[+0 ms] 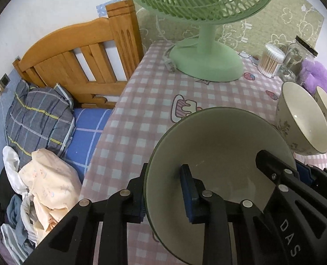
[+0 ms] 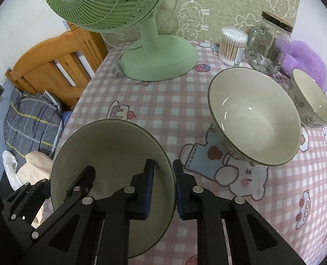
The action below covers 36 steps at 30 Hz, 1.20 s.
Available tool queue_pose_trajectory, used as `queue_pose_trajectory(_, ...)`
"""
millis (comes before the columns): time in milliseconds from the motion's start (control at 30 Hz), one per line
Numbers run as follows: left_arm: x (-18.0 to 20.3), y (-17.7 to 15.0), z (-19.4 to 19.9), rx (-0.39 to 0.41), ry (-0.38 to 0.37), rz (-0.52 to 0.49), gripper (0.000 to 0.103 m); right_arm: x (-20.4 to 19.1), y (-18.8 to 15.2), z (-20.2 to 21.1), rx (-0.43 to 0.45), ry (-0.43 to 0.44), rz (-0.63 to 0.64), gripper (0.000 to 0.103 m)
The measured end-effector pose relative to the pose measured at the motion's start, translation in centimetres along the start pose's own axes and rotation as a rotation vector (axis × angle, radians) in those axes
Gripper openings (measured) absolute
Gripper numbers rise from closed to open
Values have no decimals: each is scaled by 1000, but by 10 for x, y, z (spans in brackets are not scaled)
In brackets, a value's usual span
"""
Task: Organize plates and bowls
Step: 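Lift the olive-green bowl and carry it toward the plate stack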
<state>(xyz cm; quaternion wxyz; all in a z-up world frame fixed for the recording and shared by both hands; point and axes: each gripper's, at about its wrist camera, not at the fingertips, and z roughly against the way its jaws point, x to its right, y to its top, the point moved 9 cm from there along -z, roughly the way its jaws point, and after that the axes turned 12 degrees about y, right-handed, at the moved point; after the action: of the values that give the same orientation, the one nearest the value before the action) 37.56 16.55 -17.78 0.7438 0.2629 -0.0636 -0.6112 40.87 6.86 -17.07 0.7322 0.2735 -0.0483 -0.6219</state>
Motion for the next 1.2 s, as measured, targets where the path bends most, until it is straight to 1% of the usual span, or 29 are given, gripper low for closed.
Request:
queue_pose_trajectory(167, -1, -1, 25, 27, -21, -5, 25, -4, -3, 25, 24, -14, 0, 21)
queue_pose_trajectory(333, 0, -6, 55, 61, -52, -19, 25, -6, -12, 60, 62, -39, -19, 21)
queue_pose_trajectory(533, 6, -19, 92, 94, -107, -37, 25, -3, -33, 109, 107, -75, -73, 20)
queue_pose_trajectory(667, 13, -32, 116, 112, -125, -59, 25, 1, -47, 135, 129, -97, -90, 21)
queue_pose_trajectory(900, 29, -59, 141, 111, -117, -52, 25, 19, -76, 165, 134, -93, -97, 21)
queue_pose_trajectory(1100, 59, -87, 161, 98, -97, -38, 25, 49, -102, 182, 118, -68, -95, 21)
queue_pose_trajectory(1200, 82, -106, 171, 84, -94, -34, 25, 68, -117, 192, 101, -70, -76, 20)
